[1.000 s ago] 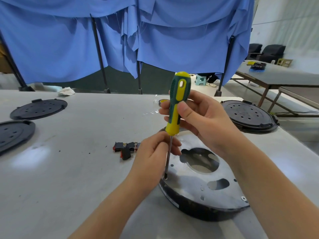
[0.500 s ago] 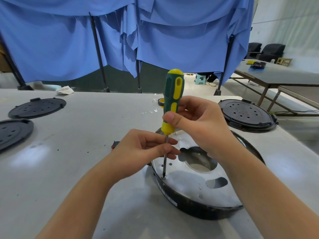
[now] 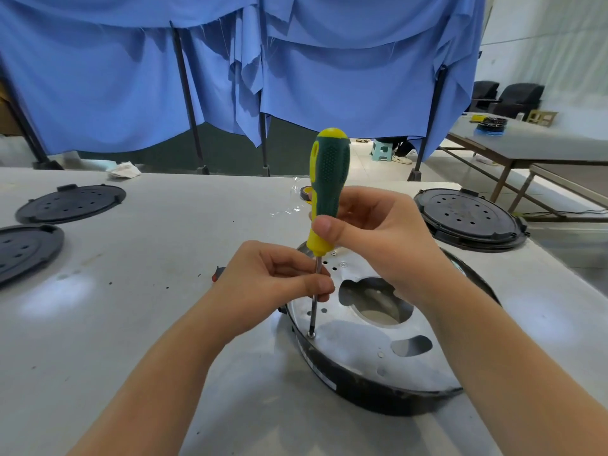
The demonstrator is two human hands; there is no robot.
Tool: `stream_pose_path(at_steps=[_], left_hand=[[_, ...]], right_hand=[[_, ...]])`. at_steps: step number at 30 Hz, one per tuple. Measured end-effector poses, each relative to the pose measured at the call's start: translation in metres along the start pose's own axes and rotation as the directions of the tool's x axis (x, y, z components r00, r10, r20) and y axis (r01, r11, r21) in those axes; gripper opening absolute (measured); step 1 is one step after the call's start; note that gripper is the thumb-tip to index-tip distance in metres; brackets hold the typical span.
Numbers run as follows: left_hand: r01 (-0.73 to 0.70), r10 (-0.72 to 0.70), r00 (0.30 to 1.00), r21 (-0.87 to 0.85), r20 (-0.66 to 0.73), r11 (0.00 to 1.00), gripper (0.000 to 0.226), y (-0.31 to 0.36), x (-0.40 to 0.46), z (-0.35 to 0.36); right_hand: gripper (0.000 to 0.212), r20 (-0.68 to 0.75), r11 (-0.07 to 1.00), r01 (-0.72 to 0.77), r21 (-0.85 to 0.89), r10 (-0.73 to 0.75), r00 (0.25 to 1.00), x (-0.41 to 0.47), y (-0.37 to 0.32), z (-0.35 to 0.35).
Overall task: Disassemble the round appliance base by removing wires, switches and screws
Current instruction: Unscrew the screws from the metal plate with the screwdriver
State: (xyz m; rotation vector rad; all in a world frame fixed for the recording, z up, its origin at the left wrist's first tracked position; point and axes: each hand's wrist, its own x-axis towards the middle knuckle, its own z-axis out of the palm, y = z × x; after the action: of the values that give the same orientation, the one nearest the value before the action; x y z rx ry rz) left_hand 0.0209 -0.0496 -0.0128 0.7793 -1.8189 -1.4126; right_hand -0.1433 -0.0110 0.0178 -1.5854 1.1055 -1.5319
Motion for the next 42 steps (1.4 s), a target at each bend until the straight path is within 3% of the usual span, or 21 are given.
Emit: stream_pose_path(at_steps=[4, 10, 13, 18, 26, 31, 35, 38, 42], left_hand=[[-0.025, 0.025, 0.999, -0.003, -0.039, 1.0, 0.017, 0.0, 0.001, 0.003], [-0.045, 0.045, 0.999, -0.001, -0.011, 0.999, 0.021, -0.003, 0.001, 0.002], [-0.001, 0.002, 0.998, -0.014, 0.068, 1.0, 0.021, -0.003, 0.001, -0.002], [0.018, -0.014, 0.982, -0.02, 0.191, 1.0, 0.025, -0.001, -0.002, -0.008], [0.006, -0.007, 0.998, 0.016, 0.063, 1.0, 0.015, -0.003, 0.0, -0.005], [-0.024, 0.024, 1.0, -0.014, -0.011, 1.0, 0.012, 0.0, 0.001, -0.001], [-0.055, 0.056, 0.998, 0.014, -0.026, 0.998, 0.018, -0.001, 0.001, 0.002], [-0.038, 0.039, 0.999, 0.029, -0.009, 0.999, 0.02, -0.003, 0.002, 0.001], [0.003, -0.002, 0.99, -0.003, 0.14, 1.0, 0.024, -0.001, -0.001, -0.005]], right_hand=[[0.03, 0.067, 1.0, -0.007, -0.014, 0.008, 0.998, -0.002, 0.002, 0.001], [0.036, 0.0, 0.981, 0.018, -0.192, -0.018, 1.0, -0.003, -0.001, 0.008], [0.034, 0.0, 0.994, 0.0, -0.107, 0.0, 1.0, -0.002, -0.001, 0.004], [0.029, 0.142, 0.999, -0.044, 0.031, 0.039, 0.989, -0.005, -0.001, 0.003], [0.037, 0.018, 0.993, -0.008, -0.114, 0.01, 1.0, -0.003, -0.001, 0.003], [0.031, 0.148, 0.997, -0.056, 0.055, 0.047, 0.988, -0.004, 0.0, 0.0], [0.038, 0.089, 0.997, -0.02, -0.074, 0.027, 0.996, -0.004, -0.002, 0.005], [0.039, 0.041, 0.998, -0.024, -0.066, 0.026, 0.999, -0.003, -0.001, 0.004], [0.03, 0.129, 0.997, -0.06, 0.045, 0.054, 0.99, -0.004, -0.001, 0.0]])
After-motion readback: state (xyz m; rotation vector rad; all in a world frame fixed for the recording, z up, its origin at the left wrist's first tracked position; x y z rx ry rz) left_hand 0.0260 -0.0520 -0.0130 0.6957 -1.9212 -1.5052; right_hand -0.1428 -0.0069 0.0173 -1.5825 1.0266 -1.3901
